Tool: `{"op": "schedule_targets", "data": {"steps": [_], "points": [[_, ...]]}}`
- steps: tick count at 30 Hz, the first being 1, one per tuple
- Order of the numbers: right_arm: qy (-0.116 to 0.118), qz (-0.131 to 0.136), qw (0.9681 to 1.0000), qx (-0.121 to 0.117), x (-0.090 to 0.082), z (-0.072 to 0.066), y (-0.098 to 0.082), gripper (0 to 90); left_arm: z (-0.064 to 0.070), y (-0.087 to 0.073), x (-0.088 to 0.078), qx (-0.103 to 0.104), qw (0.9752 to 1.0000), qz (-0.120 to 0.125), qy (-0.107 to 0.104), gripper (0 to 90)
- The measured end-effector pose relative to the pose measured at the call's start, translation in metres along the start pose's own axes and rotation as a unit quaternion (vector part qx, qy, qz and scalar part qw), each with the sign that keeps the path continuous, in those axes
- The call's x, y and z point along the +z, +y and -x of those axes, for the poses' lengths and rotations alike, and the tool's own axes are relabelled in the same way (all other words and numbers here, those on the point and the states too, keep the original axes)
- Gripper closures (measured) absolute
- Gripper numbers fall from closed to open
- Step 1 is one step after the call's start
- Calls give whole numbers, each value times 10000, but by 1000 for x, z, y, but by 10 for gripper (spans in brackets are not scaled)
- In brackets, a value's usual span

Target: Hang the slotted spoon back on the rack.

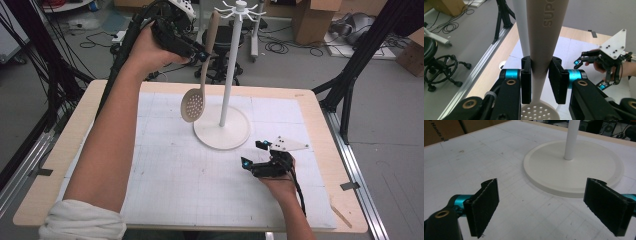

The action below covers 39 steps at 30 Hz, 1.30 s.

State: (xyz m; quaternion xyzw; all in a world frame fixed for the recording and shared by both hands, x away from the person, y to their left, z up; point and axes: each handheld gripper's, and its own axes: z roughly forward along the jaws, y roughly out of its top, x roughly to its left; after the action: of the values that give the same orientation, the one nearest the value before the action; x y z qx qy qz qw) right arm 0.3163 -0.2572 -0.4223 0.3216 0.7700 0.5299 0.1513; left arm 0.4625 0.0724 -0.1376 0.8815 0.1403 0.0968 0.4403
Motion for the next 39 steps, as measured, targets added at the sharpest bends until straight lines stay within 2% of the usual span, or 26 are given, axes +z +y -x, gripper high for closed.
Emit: {"op": "schedule_targets", "data": {"steps": [11, 14, 19, 32, 39], "points": [[29, -4, 10000, -5, 1, 0, 0, 114, -5, 5, 8, -46, 9999, -96, 24, 733], [32, -5, 10000, 12, 1, 0, 0, 113, -4, 7, 9, -38, 10000, -36, 10, 733], [29, 2, 10000, -8, 0, 0, 0, 114, -7, 6, 14, -70, 9999, -115, 43, 733], [28, -22, 10000, 4, 2, 0, -1, 114, -14, 8, 21, -135, 9998, -107, 58, 733], [46, -40, 10000, 0, 2, 0, -1, 114, -15, 7, 27, -174, 9998, -128, -27, 730]]}}
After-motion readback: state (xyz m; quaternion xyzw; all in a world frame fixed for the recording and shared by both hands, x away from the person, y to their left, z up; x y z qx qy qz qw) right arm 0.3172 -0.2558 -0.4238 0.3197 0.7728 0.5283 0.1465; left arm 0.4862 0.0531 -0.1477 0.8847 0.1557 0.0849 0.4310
